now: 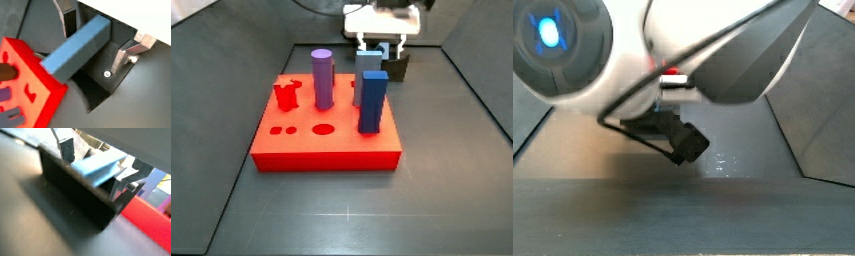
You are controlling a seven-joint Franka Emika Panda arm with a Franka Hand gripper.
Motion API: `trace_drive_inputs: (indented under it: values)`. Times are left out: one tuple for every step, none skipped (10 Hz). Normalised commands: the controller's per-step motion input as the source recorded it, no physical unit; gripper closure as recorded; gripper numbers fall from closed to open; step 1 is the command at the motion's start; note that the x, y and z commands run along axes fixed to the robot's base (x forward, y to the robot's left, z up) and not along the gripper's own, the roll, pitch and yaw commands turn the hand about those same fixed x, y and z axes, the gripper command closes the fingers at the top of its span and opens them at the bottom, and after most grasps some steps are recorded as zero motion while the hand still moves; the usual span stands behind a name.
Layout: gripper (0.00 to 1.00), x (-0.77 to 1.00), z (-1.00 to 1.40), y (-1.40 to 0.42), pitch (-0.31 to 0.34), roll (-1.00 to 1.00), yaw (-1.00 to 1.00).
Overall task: Pick up the arch object. Move up. Place the arch object on the fixture. Regrasp the arch object. Rotate the arch object. Move to above the board. Insert the arch object.
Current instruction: Regrasp the arch object.
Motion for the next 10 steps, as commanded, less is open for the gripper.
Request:
trace_drive_inputs:
  values:
    - [0.00, -0.04, 1.00, 0.00, -0.037, 0.02, 0.06]
    - [0.00, -0.04, 1.00, 0.00, -0.005, 0.03, 0.07]
    - [0.00, -0.04, 0.96, 0.00, 0.012, 0.03, 0.07]
    - [0.00, -0.04, 0.68, 0.00, 0.056, 0.03, 0.06]
    - [0.00, -0.03, 0.56, 0.00, 0.072, 0.03, 0.05]
    - [0.00, -0.03, 0.33, 0.01, 0.098, 0.03, 0.02]
    - [0.00, -0.03, 0.21, 0.01, 0.107, 0.03, 0.01]
    - [0.00, -0.07, 1.00, -0.99, 0.079, 1.00, 0.00]
    - [0.00, -0.07, 1.00, -0.99, 0.078, 1.00, 0.00]
    - [0.00, -0.10, 1.00, -0.98, 0.064, 1.00, 0.00]
